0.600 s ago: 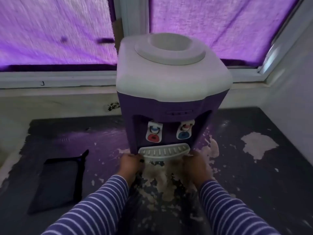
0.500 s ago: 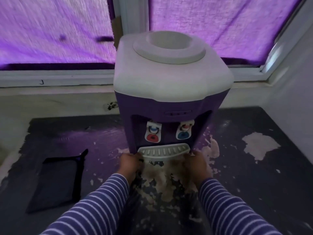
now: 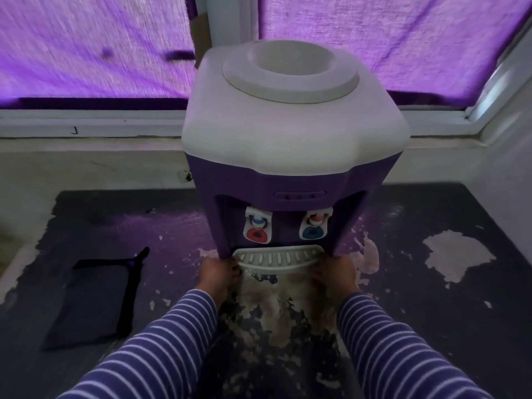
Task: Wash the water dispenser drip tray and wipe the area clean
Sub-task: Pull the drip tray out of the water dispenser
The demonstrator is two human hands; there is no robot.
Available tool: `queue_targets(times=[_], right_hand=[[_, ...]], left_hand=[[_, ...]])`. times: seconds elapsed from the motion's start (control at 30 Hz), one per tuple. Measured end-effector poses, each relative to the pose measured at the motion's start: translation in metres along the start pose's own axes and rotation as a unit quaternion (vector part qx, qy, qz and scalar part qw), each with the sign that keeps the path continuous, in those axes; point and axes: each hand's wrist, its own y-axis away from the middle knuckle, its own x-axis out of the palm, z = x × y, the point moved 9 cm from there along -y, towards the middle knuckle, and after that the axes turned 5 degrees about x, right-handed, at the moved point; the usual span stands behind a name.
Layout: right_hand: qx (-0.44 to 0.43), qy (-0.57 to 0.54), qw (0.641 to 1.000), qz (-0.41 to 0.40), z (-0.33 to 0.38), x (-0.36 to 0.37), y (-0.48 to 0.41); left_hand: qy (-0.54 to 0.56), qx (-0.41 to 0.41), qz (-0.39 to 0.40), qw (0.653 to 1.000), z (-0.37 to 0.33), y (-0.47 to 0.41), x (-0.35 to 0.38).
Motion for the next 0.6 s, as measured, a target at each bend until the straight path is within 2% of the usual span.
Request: queue_targets(times=[0.3, 0.5, 0.6], right_hand=[[0.028, -0.058, 0.998, 0.019, 0.001, 0.004, -0.004], [0.047, -0.078, 0.996, 0.025, -0.003, 0.004, -0.003], [0.047, -0.062, 0.997, 0.018, -0.005, 0.003, -0.003]], left_hand=[[-0.003, -0.012, 0.035, 0.999, -0.004, 0.008, 0.006], [-0.034, 0.013, 0.004, 0.999, -0.005, 0.010, -0.002], [-0.057, 0.021, 0.048, 0.997, -0.002, 0.007, 0.001]])
